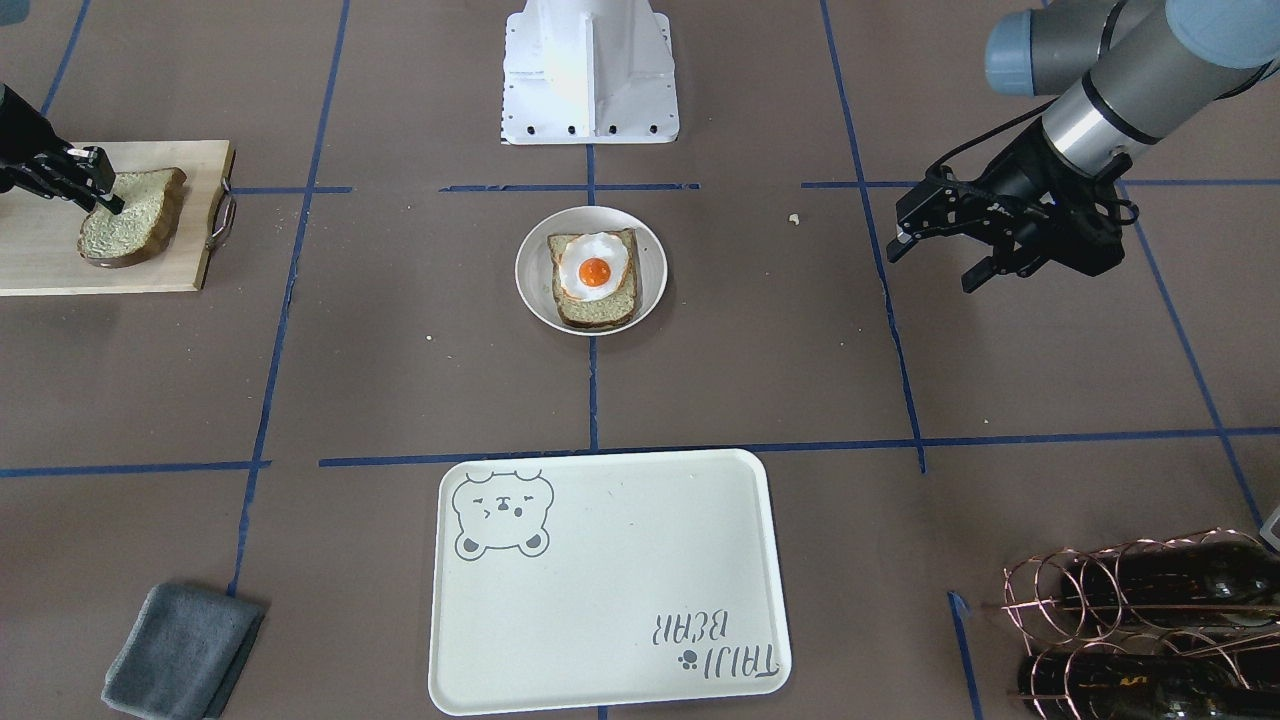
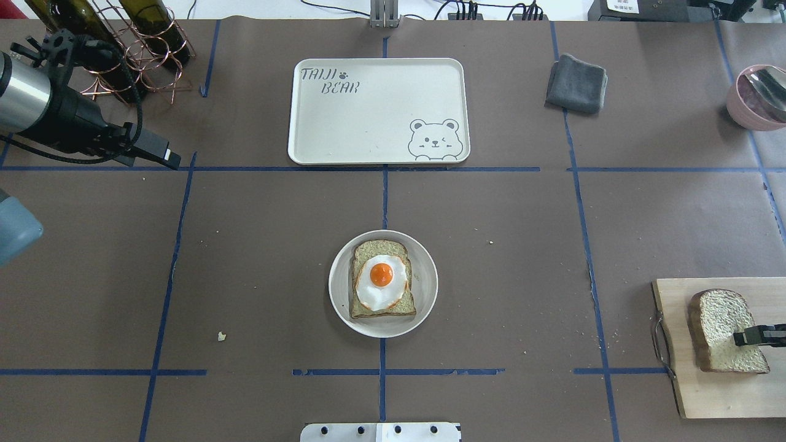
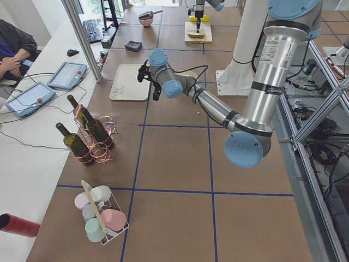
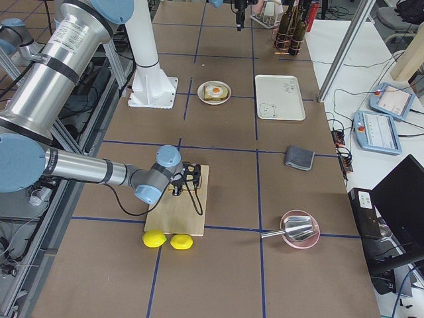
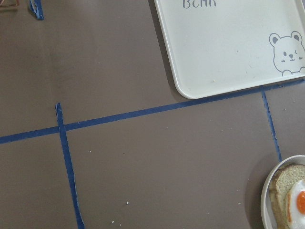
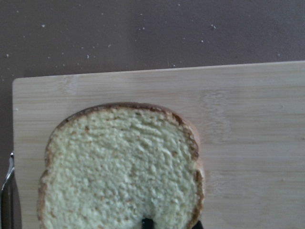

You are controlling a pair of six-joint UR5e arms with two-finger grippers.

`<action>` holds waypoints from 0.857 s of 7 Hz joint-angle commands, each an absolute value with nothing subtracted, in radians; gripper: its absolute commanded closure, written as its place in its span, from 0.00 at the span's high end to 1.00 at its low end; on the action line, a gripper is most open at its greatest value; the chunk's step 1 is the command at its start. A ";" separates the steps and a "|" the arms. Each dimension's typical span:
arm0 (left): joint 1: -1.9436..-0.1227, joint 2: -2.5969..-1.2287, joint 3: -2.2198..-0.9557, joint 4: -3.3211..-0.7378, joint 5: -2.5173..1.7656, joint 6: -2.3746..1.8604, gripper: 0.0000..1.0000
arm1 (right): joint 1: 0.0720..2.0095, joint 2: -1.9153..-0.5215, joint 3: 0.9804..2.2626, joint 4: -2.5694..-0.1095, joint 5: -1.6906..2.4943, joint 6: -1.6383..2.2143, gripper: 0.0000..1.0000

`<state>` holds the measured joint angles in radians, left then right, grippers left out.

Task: Make sandwich and place on tray
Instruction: 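Grasp the bread slice edge with the right gripper and lift it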

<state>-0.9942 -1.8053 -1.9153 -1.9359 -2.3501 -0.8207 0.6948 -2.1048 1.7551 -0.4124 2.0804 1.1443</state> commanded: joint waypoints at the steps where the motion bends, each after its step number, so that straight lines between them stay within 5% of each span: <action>1: -0.994 -1.805 -1.914 -1.936 -2.349 -0.821 1.00 | 0.695 -2.105 1.781 -0.413 2.082 1.144 0.00; 6: -0.994 -1.807 -1.908 -1.934 -2.349 -0.822 1.00 | 0.695 -2.099 1.804 -0.411 2.083 1.146 0.00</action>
<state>-0.9940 -1.8070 -1.9079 -1.9345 -2.3485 -0.8210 0.6949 -2.1024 1.7914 -0.4116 2.0831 1.1457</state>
